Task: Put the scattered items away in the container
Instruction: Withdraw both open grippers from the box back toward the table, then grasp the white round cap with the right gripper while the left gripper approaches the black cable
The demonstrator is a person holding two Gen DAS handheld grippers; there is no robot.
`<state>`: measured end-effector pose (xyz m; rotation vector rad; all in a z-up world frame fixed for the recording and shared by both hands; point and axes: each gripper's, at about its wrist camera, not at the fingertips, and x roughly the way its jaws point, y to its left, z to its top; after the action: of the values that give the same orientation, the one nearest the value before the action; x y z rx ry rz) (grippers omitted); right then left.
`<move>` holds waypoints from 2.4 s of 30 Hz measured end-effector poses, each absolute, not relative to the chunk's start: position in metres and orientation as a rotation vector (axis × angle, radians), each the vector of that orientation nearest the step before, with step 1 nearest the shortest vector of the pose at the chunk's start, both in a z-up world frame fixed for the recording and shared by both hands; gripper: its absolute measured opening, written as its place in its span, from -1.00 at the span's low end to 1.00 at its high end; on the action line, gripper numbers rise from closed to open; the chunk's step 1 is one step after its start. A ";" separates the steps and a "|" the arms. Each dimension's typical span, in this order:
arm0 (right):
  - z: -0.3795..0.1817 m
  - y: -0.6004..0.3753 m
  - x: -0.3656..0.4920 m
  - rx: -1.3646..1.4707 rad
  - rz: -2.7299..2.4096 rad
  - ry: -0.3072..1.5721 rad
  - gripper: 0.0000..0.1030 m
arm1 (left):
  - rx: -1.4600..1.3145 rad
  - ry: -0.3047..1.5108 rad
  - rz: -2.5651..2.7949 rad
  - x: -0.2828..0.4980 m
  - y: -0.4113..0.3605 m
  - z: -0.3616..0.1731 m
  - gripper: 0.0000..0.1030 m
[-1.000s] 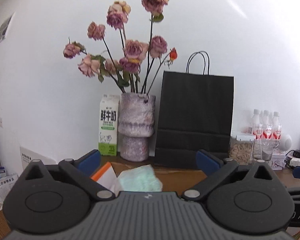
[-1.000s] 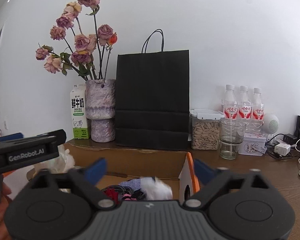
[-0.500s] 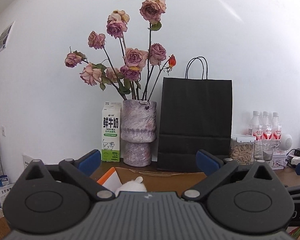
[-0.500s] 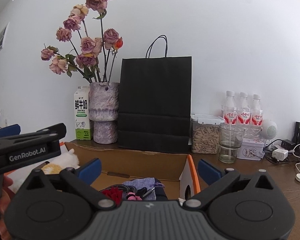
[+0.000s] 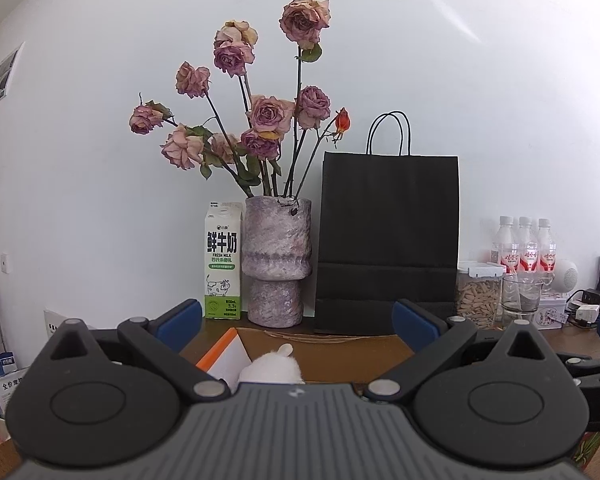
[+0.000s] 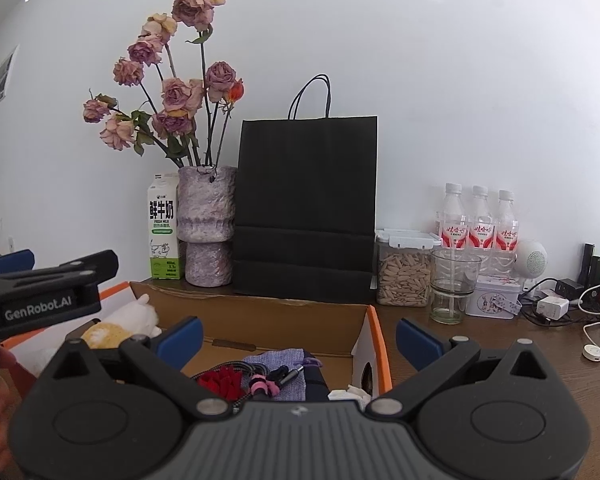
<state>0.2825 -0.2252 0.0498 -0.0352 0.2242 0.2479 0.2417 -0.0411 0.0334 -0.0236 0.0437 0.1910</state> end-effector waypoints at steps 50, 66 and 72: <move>0.011 -0.255 0.194 -0.113 0.441 0.421 1.00 | 0.010 0.225 0.153 0.137 0.004 0.004 1.00; -0.007 -0.236 0.227 -0.120 0.404 0.646 0.12 | -0.001 0.332 0.152 0.150 0.008 0.001 1.00; -0.004 -0.238 0.219 -0.096 0.428 0.614 -0.54 | -0.009 0.362 0.145 0.154 0.009 0.000 1.00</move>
<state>0.2186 -0.2375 -0.0038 -0.0956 0.6140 0.4277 0.1538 0.0090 -0.0001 -0.0093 0.3624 0.1447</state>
